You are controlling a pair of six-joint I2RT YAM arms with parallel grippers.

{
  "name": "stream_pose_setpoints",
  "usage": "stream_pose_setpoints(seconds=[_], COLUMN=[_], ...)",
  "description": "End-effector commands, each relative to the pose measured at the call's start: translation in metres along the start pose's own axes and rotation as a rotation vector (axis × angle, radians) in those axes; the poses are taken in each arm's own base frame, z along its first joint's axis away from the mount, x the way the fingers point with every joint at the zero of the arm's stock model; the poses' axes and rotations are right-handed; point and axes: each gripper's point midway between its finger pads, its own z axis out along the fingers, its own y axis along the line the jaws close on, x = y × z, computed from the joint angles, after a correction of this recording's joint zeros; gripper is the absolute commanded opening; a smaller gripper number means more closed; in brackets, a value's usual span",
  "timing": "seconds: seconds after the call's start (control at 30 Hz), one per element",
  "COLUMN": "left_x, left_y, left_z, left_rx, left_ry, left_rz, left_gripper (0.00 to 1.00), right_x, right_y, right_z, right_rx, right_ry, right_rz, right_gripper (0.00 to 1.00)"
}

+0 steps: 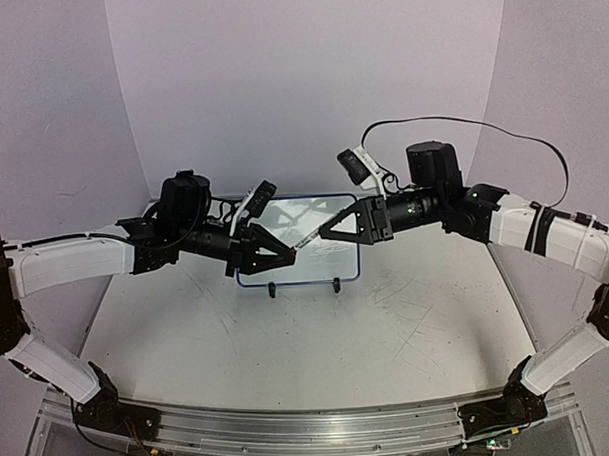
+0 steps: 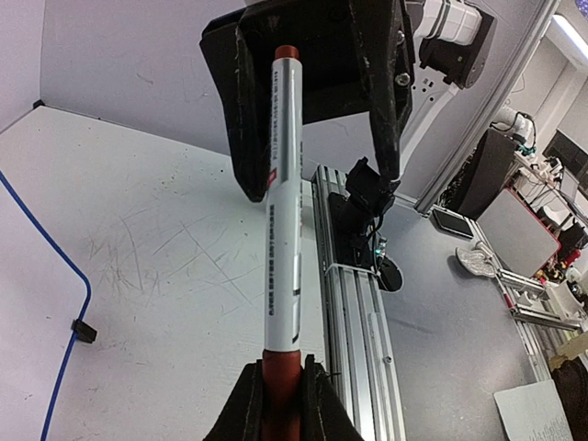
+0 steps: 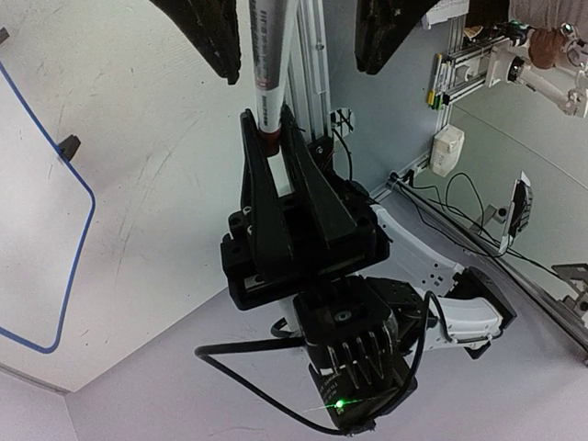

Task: Write a sentence on the whiteboard
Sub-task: Open the pen cap from the whiteboard marker.

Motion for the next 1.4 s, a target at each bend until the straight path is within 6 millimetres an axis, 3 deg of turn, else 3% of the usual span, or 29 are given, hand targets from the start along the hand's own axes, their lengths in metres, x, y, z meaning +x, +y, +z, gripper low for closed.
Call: stream_pose_setpoints(seconds=[0.0,0.53,0.87,1.23,1.37], left_x=[-0.02,-0.011,-0.006,-0.004,0.0], left_y=[-0.006,-0.003,0.001,0.002,0.002], left_z=[0.001,0.006,0.008,0.009,0.008], left_rx=[0.02,0.041,0.04,0.034,0.033], left_ry=[-0.019,0.033,0.054,0.076,0.091], left_rz=[0.053,0.008,-0.015,-0.008,-0.017], left_gripper=[0.0,0.0,0.0,0.0,0.0], right_x=[-0.019,-0.006,0.003,0.016,0.019], right_y=[0.013,-0.002,-0.006,-0.014,-0.015], right_z=[0.001,0.019,0.026,0.027,0.027], right_rx=[-0.041,-0.068,-0.076,-0.055,-0.055], right_ry=[-0.022,0.048,0.096,0.146,0.161], right_rz=[-0.062,-0.037,-0.04,-0.038,-0.04], right_gripper=[0.4,0.32,0.2,0.21,0.13])
